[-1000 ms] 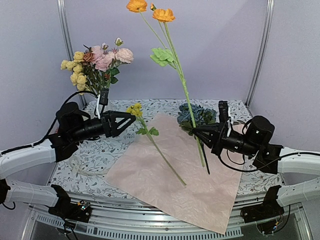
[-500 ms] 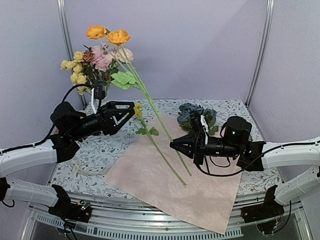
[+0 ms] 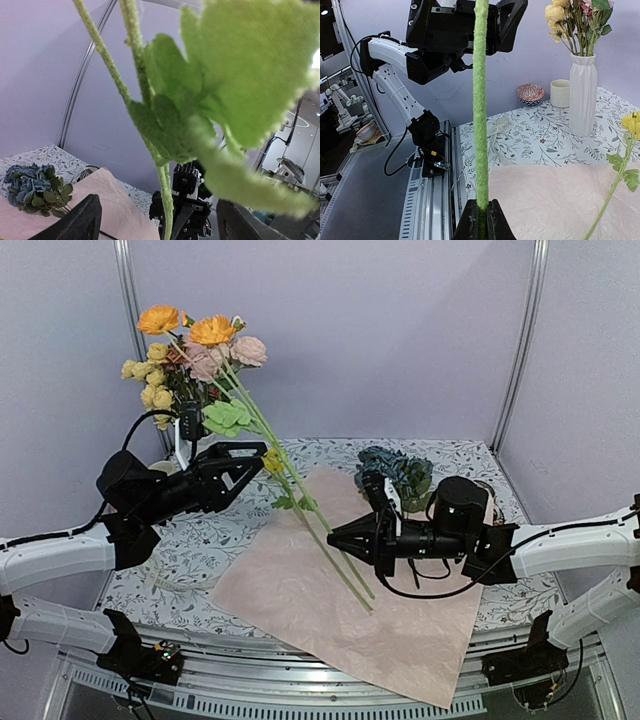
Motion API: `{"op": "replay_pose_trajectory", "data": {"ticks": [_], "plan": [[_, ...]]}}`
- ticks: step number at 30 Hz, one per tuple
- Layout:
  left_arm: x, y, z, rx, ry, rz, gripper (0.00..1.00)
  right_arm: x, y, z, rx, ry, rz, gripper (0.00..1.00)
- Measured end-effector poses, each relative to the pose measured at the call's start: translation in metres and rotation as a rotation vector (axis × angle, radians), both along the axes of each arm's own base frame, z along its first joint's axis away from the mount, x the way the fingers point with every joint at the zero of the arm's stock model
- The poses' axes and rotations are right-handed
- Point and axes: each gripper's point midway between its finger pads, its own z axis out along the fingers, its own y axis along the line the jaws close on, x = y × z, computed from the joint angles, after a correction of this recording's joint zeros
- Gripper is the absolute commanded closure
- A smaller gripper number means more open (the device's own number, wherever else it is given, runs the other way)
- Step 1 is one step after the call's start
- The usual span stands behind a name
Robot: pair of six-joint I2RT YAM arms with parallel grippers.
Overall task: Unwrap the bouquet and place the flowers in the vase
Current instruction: Pass from the right arm to the left
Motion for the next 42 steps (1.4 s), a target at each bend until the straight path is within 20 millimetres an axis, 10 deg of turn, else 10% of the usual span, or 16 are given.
{"op": "replay_pose_trajectory", "data": {"ticks": [19,23,26,30,36,42], "plan": [[0.001,-0.007,-0.007,0.008,0.019,-0.022,0.56,-0.001,0.016,-0.007,-0.017,0.009,0.02,0.96],[0.003,-0.011,-0.013,0.021,0.037,-0.034,0.8,0.0,0.019,-0.01,-0.024,0.013,0.023,0.95],[0.005,-0.015,-0.016,0.03,0.043,-0.041,1.0,0.0,0.02,-0.013,-0.03,0.017,0.023,0.84],[0.003,-0.016,-0.014,0.028,0.038,-0.047,1.0,0.001,0.02,-0.014,-0.033,0.013,0.016,0.82],[0.005,-0.016,-0.014,0.032,0.036,-0.035,1.0,0.006,0.019,-0.014,-0.035,0.003,-0.017,0.44],[0.017,-0.013,-0.016,0.094,0.036,0.053,1.0,0.016,0.007,-0.004,-0.02,-0.028,-0.11,0.32]]}}
